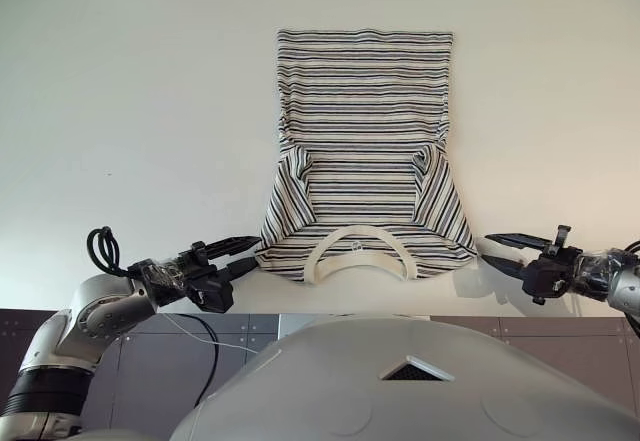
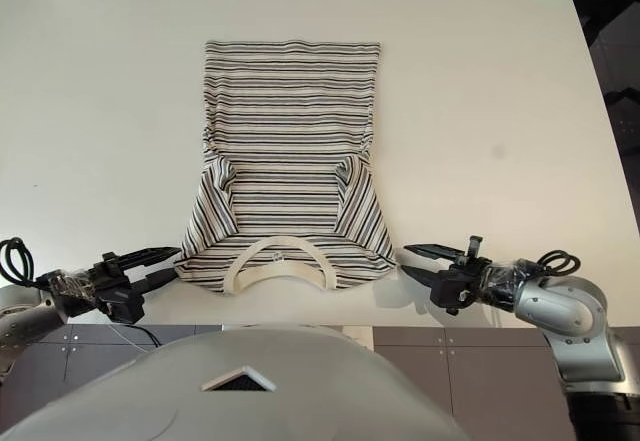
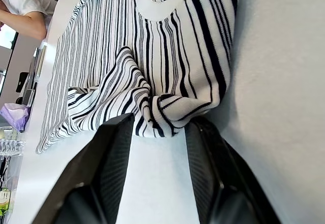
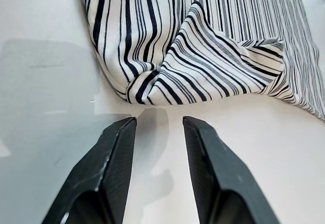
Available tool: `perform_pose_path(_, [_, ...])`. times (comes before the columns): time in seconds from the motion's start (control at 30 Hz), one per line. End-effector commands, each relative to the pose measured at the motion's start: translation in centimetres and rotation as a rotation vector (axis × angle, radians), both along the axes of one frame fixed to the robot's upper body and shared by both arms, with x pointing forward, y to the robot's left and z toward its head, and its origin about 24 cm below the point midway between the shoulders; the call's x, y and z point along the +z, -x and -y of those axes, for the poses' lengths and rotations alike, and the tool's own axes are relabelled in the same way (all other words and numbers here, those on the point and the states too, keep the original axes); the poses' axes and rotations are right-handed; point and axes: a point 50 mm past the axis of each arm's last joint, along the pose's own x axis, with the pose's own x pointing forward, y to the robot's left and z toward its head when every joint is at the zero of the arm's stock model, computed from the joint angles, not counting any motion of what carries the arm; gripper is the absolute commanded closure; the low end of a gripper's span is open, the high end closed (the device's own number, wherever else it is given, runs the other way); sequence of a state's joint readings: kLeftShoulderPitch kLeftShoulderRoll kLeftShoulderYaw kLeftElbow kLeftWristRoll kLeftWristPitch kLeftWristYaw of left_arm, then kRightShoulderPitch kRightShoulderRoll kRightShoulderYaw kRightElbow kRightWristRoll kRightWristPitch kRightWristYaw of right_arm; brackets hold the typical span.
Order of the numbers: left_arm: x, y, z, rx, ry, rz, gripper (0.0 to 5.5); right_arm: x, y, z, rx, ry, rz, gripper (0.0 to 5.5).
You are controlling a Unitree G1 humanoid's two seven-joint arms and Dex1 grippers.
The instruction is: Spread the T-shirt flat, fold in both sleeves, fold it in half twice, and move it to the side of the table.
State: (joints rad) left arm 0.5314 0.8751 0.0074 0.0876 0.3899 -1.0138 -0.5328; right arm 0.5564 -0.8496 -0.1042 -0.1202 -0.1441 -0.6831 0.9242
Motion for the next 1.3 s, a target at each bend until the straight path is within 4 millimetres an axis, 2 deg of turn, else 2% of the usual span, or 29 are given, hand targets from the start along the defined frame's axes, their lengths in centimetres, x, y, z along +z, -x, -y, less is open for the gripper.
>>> perform_pose_path(0.03, [-1.2,0.2,0.1,0.006,-0.056,-0.051,3.71,0.0,-0.6,-0.5,0.051,0.015,0.034,3.82])
perform_pose_path(0.13, [-1.3,0.5,0.3,-0.014,-0.057,-0.069,3.94,-0.5,-0.5,-0.3,0.072,0.045,0.047,3.77])
perform_pose_path(0.3, [-1.4,0.7,0.4,-0.047,-0.058,-0.09,4.86,-0.9,-0.6,-0.4,0.08,0.058,0.083,3.77])
perform_pose_path(0.47, [-1.2,0.6,0.2,-0.046,-0.068,-0.108,5.37,-0.9,-0.7,-0.6,0.108,0.063,0.116,3.77])
perform_pose_path(0.73, [-1.8,1.0,0.2,-0.03,-0.066,-0.132,5.37,-1.5,-0.5,-0.2,0.214,0.116,0.14,3.77])
perform_pose_path(1.07, [-1.7,0.8,0.2,-0.039,-0.062,-0.14,5.37,-2.3,0.1,-1.4,0.294,0.1,0.157,3.77])
perform_pose_path(1.27, [-1.6,0.5,0.0,-0.042,-0.064,-0.14,5.4,-2.8,0.6,-1.2,0.304,0.111,0.108,4.99])
perform_pose_path(1.3, [-1.5,0.5,0.0,-0.042,-0.063,-0.139,5.4,-2.8,0.6,-1.2,0.304,0.113,0.098,5.06])
